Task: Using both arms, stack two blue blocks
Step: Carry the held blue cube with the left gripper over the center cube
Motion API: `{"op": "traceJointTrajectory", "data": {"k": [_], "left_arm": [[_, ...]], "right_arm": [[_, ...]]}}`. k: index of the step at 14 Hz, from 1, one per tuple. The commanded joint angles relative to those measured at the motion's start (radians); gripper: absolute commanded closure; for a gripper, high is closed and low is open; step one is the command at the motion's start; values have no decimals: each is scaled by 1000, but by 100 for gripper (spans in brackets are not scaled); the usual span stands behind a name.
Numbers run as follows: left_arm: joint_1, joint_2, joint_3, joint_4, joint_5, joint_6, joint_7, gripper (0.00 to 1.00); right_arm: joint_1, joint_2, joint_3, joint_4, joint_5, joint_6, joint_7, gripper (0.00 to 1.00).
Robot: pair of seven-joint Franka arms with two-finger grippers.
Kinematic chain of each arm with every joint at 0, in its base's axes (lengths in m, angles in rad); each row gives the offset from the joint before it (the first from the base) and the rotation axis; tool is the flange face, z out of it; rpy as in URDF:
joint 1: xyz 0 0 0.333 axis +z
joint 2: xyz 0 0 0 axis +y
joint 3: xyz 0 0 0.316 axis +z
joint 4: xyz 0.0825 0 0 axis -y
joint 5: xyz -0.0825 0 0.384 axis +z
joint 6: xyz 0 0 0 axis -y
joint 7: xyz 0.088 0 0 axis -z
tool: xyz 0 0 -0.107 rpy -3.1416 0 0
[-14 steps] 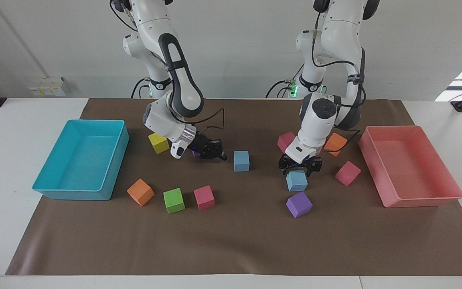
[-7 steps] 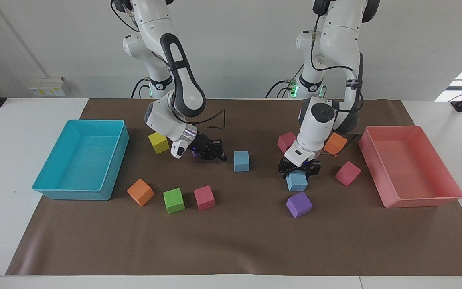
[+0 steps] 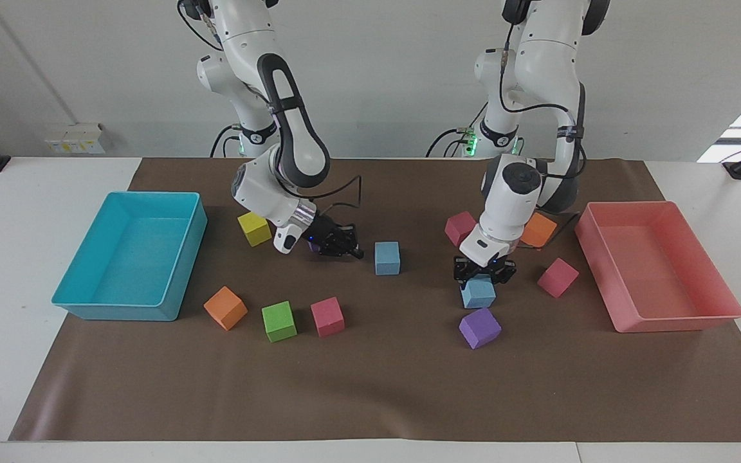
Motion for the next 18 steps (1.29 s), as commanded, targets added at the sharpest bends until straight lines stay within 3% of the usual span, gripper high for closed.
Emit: {"op": "traceJointTrajectory", "data": {"k": [1, 6, 11, 18], "left_arm": [[-14, -67, 7, -4, 20, -47, -75, 79], [-119, -76, 8, 97, 22, -191, -239, 79], [-248, -67, 8, 125, 22, -191, -323, 80], [-320, -13, 2, 165, 59, -174, -352, 80]], "right_arm": [[-1, 0, 4, -9, 36, 22, -50, 100], [-1, 0, 4, -9, 34, 22, -50, 100], [-1, 0, 4, -9, 34, 22, -50, 100], [-1, 0, 4, -9, 34, 22, -50, 100]]}}
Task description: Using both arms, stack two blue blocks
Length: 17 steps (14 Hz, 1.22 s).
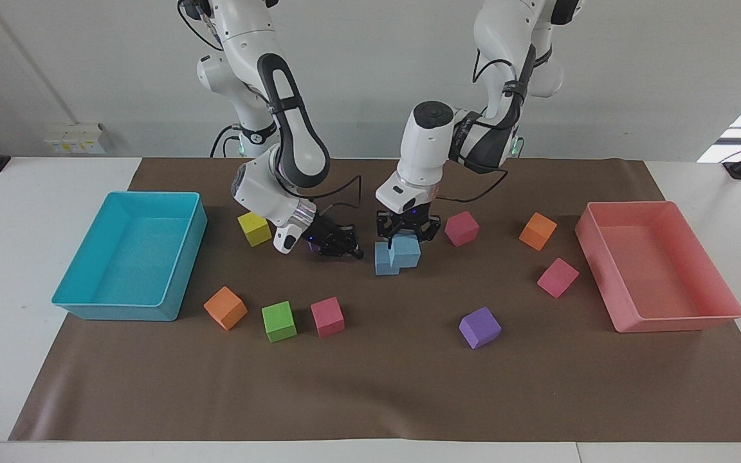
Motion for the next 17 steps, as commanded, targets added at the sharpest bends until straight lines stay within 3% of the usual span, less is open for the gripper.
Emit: {"op": "traceJointTrajectory", "data": {"k": [1, 17], "left_arm": [[-31, 39, 17, 34, 34, -2, -43, 80], [-77, 35, 17, 17, 65, -24, -50, 77]], "right_arm": [[-1, 0, 4, -9, 34, 21, -50, 100], [-1, 0, 4, -9, 34, 23, -50, 100]]}}
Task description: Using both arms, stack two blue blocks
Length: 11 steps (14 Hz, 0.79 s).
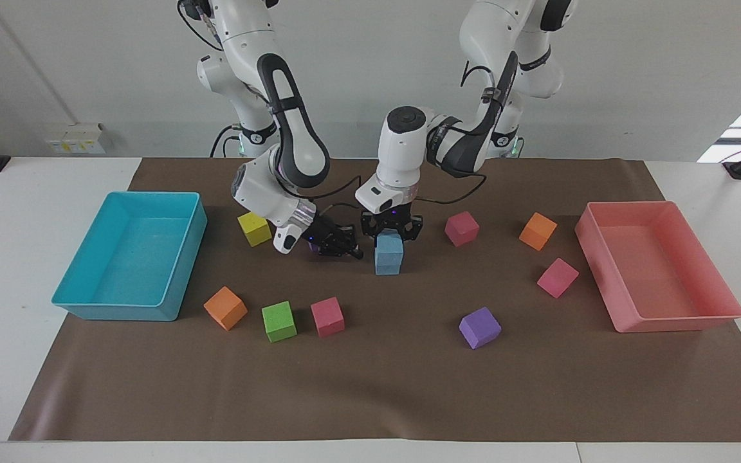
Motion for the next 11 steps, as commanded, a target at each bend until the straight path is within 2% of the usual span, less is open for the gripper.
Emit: {"op": "traceJointTrajectory", "data": {"k": [1, 11], "left_arm": [[-30, 1, 18, 4, 29, -20, -24, 77], [-33, -11, 18, -24, 30, -22, -24, 75]], "right_arm": [[-1, -1, 4, -9, 34, 23, -50, 100], [-1, 1, 4, -9, 34, 23, -50, 100]]}}
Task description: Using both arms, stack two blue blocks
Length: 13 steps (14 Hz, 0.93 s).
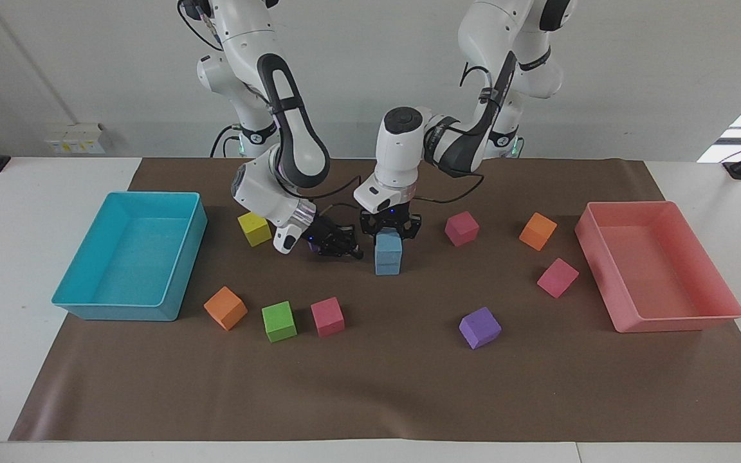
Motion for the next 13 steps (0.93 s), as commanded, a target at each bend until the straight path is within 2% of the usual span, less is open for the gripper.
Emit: {"op": "traceJointTrajectory", "data": {"k": [1, 12, 13], "left_arm": [[-24, -12, 18, -15, 28, -10, -24, 74], [-27, -21, 18, -32, 32, -9, -22, 72], [-27, -21, 18, -32, 32, -9, -22, 69]], "right_arm": [[-1, -1, 4, -9, 36, 22, -50, 100], [-1, -1, 4, -9, 36, 22, -50, 100], [-1, 1, 4, -9, 34, 22, -50, 100]]}}
